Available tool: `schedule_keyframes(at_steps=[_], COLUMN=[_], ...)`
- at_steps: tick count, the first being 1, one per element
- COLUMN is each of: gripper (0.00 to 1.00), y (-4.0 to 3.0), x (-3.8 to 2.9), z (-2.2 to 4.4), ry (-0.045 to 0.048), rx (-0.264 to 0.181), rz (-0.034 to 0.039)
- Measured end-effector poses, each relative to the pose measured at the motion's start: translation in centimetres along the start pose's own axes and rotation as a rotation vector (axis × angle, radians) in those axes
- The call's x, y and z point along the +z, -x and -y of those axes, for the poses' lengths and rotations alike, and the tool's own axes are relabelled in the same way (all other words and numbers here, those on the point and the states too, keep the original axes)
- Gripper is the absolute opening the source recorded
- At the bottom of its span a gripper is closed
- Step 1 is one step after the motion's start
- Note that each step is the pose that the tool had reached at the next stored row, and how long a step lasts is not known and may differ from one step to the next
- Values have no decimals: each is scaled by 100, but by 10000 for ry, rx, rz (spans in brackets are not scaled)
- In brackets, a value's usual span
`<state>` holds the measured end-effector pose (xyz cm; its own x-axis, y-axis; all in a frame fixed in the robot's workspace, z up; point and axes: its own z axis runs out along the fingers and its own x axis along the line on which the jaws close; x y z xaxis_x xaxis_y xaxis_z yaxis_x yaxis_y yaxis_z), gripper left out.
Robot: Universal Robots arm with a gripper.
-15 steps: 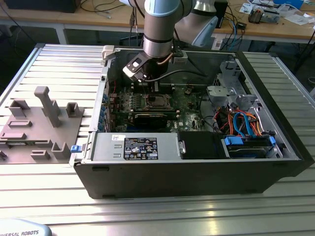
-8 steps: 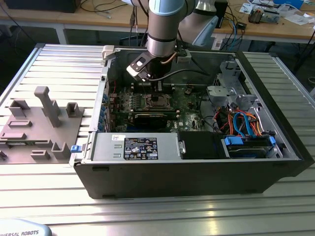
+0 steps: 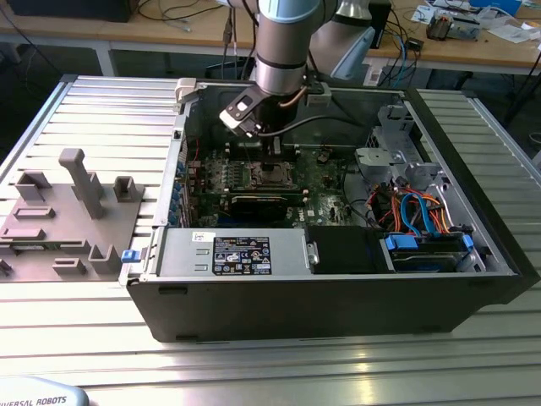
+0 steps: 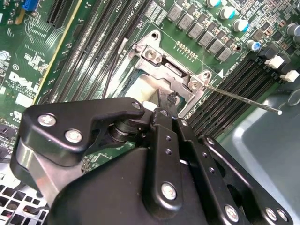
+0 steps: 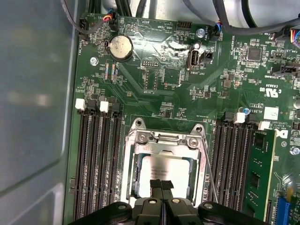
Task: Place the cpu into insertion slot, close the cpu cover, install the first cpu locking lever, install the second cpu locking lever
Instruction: 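Close the cpu cover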
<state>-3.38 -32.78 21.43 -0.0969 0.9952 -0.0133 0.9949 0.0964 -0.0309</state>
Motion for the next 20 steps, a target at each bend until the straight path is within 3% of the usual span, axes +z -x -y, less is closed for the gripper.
schedule_keyframes(at_steps=[6,20], gripper=[11,11], y=[2,4], x=[-47,-89], z=[-7,-23], ry=[0,-1], rx=[-1,-1], rz=[-2,-1])
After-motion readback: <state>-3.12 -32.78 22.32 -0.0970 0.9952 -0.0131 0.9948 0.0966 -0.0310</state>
